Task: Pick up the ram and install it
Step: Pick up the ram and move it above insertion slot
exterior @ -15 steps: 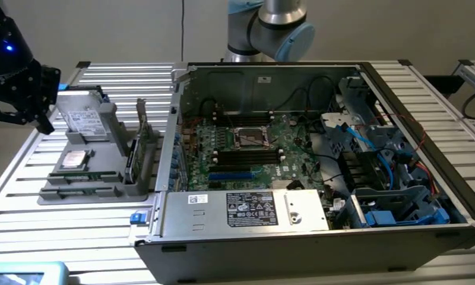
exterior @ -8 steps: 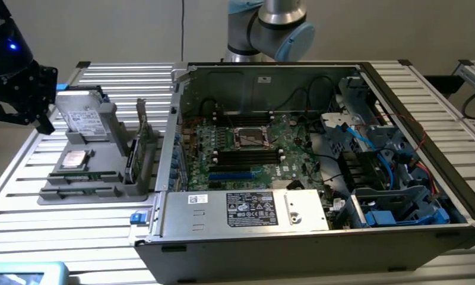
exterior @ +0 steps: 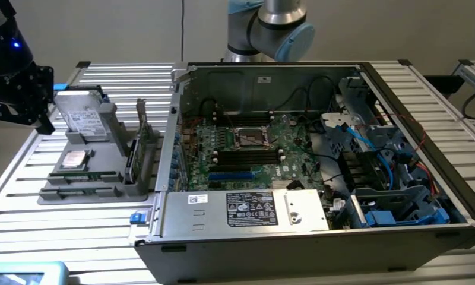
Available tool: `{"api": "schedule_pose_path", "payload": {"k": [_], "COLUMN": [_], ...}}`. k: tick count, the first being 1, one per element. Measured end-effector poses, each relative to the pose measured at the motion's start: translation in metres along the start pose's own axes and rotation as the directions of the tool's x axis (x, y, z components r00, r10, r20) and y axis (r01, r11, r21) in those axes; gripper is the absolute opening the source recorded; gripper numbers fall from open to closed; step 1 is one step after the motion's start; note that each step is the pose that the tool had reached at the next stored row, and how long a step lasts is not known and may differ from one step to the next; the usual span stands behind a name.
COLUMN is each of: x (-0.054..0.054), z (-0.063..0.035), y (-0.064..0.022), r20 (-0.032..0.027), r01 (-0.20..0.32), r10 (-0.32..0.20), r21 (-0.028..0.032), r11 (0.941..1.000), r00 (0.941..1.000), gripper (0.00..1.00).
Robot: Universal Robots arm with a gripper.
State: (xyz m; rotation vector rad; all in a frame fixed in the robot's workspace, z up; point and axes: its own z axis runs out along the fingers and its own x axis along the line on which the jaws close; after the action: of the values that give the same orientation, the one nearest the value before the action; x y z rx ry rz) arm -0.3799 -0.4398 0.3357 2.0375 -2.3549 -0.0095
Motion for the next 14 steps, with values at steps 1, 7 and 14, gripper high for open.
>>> {"api": "schedule_pose_path", "payload": {"k": [1, 7, 14], "x": [0.0, 0.0, 0.0], "z": [0.0, 0.0, 0.0], "y": [0.0, 0.0, 0.0], "r20": [-0.0005, -0.0029, -0.0036], "r01": [0.018, 0.104, 0.104], "r10": [-0.018, -0.104, -0.104], "r21": [0.0004, 0.0031, 0.0034], "r11": [0.9998, 0.9945, 0.9945], "r00": [0.9998, 0.9945, 0.9945], "gripper": [0.11, 0.11, 0.24]}}
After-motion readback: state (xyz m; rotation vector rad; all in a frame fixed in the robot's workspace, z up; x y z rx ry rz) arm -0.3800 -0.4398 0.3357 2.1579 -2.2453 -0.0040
